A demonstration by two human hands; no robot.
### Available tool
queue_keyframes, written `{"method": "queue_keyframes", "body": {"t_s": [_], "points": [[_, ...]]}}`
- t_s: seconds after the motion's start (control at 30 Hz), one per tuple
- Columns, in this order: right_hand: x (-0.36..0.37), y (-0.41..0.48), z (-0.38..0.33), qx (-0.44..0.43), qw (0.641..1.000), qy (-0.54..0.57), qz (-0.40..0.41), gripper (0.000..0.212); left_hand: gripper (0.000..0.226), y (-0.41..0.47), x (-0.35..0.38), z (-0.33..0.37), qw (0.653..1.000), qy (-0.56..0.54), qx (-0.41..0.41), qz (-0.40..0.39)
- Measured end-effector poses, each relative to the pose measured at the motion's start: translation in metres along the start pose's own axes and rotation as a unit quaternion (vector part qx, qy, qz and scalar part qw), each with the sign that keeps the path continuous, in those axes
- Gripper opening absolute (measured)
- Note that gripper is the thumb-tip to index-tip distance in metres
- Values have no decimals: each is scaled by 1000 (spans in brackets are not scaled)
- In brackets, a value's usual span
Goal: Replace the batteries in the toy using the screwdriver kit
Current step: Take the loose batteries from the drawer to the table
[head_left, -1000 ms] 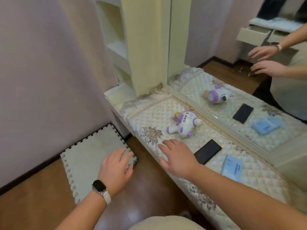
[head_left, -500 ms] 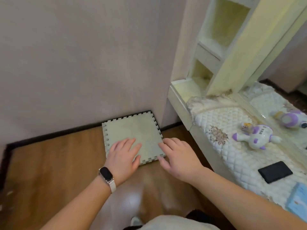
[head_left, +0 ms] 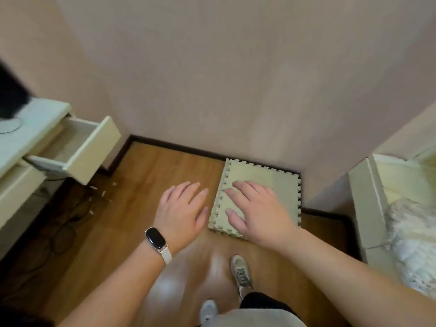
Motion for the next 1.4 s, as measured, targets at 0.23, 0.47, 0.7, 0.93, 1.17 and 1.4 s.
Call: {"method": "queue_keyframes", "body": {"t_s": [0.23, 0.47, 0.7, 0.93, 1.17, 1.4], "points": [[27, 89, 9, -109, 993, 44, -24, 47, 42, 15, -17, -52, 988, 75, -137, 5], [45, 149, 22, -190, 978, 69, -60, 48, 44, 28, -28, -72, 964, 110, -241, 7], [59, 210, -14, -249, 960, 83, -93, 48, 47, 17, -30, -115, 939, 123, -322, 13], [92, 275, -62, -263, 956, 67, -108, 47, 43, 18, -21, -205, 931, 99, -351, 30], [132, 352, -164, -265, 953, 34, -146, 52, 48, 8, -39, -331, 931, 71, -356, 47], [170, 416, -264, -281, 946, 28, -160, 51, 42, -23, -49, -450, 916, 69, -392, 52]]}}
Point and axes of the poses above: each hand's wrist, its own y-axis towards the middle knuckle, its own x-axis out of the palm, z = x × y, the point moved 7 cm from there along y, towards the middle knuckle
